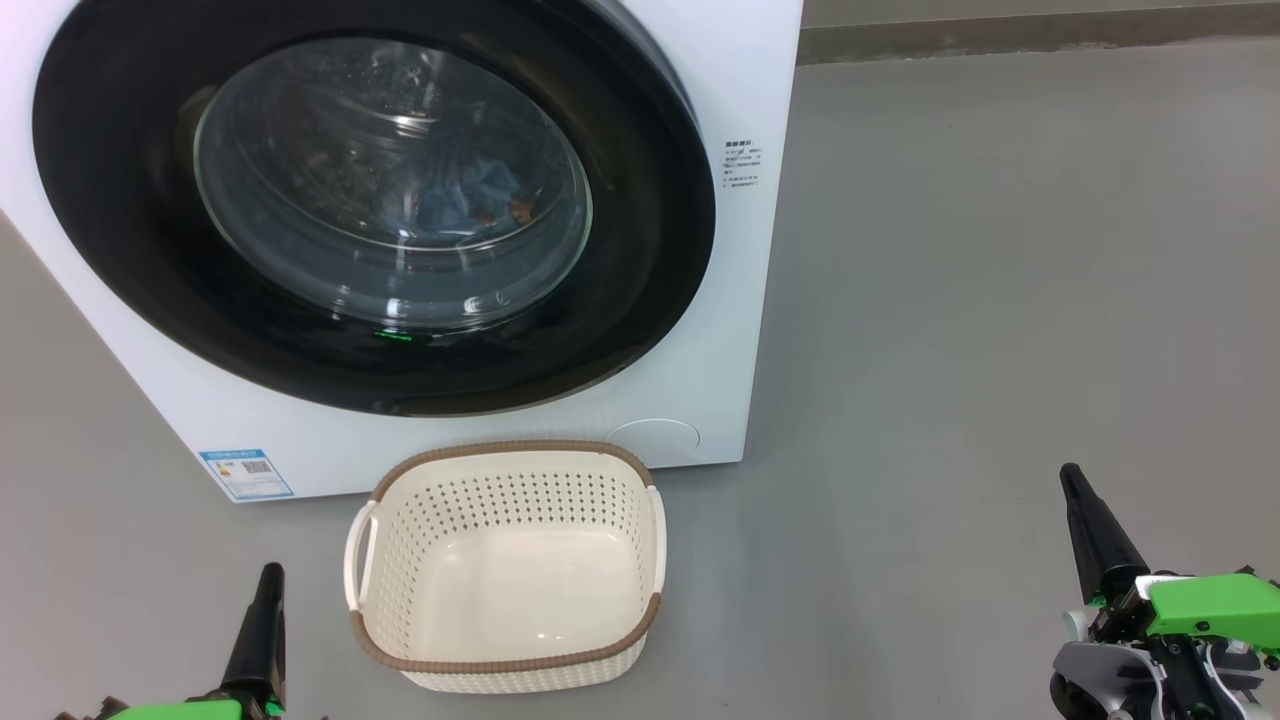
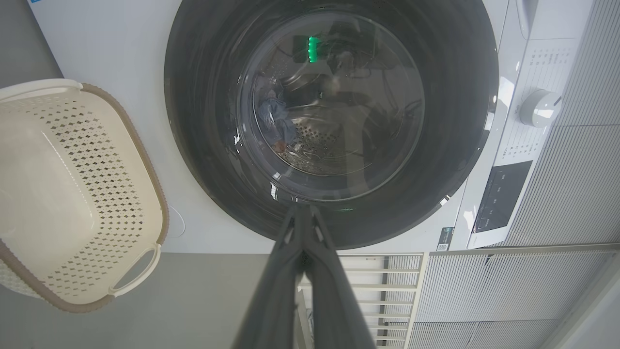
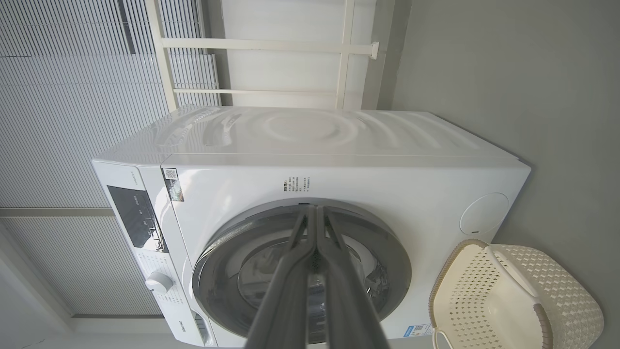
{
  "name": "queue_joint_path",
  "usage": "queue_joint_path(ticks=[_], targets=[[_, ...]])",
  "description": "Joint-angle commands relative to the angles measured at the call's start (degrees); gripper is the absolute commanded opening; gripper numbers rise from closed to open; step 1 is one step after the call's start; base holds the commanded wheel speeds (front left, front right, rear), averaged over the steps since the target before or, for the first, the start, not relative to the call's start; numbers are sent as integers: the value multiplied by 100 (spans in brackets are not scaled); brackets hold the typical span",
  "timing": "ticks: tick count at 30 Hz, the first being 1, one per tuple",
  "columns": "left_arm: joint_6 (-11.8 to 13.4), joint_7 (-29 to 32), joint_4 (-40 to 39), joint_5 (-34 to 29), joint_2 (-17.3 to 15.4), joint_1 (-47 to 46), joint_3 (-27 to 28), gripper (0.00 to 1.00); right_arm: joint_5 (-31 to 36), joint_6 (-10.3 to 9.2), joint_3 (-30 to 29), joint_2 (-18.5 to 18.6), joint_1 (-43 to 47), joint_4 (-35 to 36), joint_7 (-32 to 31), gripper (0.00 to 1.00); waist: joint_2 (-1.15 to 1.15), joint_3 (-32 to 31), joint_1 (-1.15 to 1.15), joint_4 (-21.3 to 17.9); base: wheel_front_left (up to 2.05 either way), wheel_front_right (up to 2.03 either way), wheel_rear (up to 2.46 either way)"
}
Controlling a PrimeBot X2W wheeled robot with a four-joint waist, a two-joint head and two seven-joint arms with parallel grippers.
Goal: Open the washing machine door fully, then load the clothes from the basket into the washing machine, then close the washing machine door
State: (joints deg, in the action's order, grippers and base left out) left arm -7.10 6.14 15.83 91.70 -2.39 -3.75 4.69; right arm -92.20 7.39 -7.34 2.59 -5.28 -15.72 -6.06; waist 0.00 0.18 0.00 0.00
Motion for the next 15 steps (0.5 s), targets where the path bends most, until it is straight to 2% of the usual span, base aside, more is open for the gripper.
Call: queue_joint_path(ticks=[1,15], targets=[[-38,38,-176,44,-49,-244,187,0,-13,10,103,47,-88,170,-26,0,0,0,0,0,0,0,0],[-38,37,-176,45,-49,-244,186,0,-8,10,97,44,-89,170,-31,0,0,0,0,0,0,0,0]])
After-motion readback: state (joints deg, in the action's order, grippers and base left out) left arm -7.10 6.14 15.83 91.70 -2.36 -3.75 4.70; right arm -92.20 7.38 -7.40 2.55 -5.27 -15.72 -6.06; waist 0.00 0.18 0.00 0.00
